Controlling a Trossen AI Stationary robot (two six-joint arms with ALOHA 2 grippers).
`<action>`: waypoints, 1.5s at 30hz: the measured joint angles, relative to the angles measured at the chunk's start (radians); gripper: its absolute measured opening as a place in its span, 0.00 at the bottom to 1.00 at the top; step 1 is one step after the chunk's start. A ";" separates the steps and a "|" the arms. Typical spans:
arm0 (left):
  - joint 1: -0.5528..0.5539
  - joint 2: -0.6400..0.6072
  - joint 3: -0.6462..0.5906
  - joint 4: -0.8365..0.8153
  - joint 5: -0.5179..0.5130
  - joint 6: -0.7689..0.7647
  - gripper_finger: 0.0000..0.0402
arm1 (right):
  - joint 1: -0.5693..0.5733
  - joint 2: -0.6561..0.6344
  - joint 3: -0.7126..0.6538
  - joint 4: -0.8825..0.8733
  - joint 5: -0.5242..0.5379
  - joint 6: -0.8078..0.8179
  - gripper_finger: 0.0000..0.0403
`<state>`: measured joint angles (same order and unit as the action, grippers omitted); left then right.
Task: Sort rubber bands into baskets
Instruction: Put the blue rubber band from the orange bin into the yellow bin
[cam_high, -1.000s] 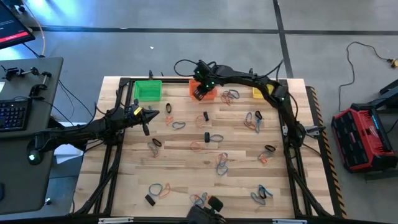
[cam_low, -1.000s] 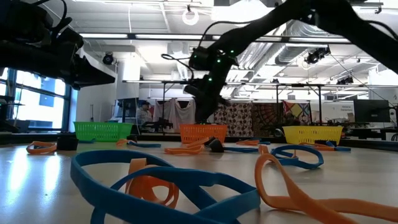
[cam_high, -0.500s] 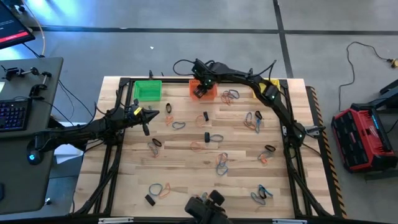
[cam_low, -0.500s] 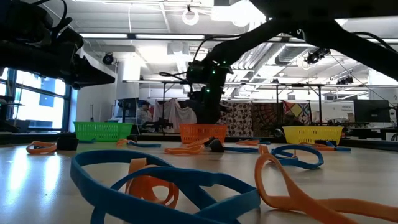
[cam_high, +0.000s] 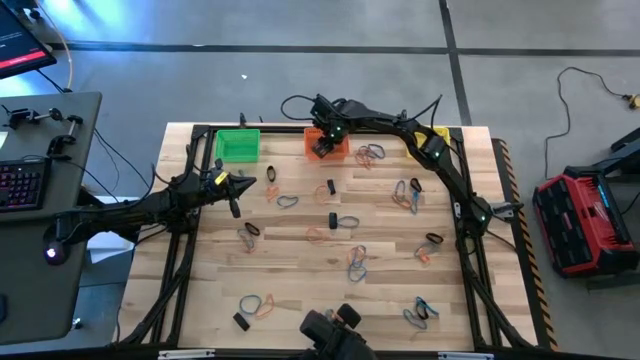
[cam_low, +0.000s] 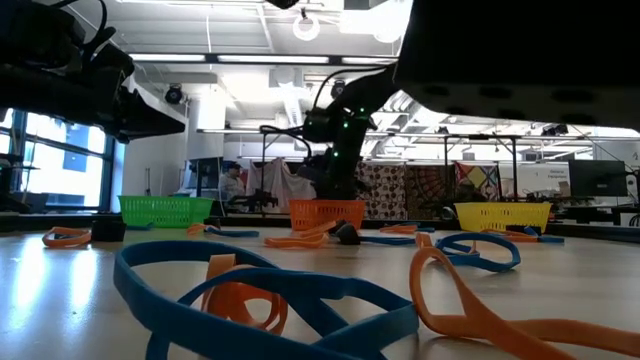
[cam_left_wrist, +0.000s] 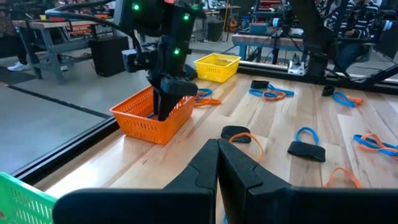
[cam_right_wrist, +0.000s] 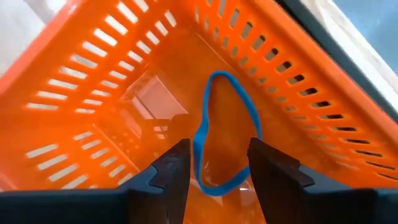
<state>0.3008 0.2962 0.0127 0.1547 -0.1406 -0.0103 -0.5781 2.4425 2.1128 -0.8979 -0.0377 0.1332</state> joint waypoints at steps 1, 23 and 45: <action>0.000 0.000 0.000 0.000 0.000 0.000 0.00 | 0.000 0.000 0.000 0.001 0.000 -0.001 0.37; 0.000 0.000 0.000 0.000 0.000 0.014 0.00 | -0.031 0.009 -0.001 0.002 -0.126 -0.039 0.09; 0.000 0.000 0.000 0.000 0.000 -0.004 0.00 | -0.014 0.006 0.188 -0.143 -0.192 -0.139 0.02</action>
<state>0.3008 0.2962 0.0125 0.1547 -0.1405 -0.0146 -0.5922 2.4481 2.3012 -1.0413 -0.2302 -0.0053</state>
